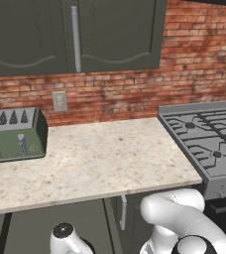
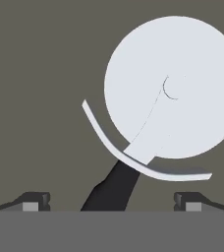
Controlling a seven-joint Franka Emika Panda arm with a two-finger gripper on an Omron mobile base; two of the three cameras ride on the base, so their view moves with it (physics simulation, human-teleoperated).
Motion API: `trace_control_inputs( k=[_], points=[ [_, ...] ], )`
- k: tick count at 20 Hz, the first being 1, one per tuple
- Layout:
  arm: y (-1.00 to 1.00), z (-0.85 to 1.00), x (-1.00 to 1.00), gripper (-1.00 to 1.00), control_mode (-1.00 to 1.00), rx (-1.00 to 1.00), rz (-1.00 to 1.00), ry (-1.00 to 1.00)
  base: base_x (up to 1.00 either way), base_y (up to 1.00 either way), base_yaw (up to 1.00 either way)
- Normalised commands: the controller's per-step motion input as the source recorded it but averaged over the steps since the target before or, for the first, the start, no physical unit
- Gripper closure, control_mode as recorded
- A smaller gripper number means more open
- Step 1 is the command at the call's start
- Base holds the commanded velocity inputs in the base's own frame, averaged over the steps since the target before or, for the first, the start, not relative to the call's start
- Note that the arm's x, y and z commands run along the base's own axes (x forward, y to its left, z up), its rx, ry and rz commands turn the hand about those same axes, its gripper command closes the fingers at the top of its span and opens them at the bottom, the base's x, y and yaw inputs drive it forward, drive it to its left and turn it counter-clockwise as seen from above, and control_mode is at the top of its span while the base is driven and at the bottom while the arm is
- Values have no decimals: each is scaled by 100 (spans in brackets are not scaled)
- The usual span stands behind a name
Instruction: Take the pizza cutter from the drawer on the left and place it on the dining counter for cutting.
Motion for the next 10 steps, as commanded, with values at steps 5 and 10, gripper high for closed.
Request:
trace_control_inputs(
  k=[5, 10],
  points=[
    [0, -19, 0, -100, -100, 0, 0, 0, 0, 0, 0],
    [0, -7, 0, -100, -100, 0, 0, 0, 0, 0, 0]
  ],
)
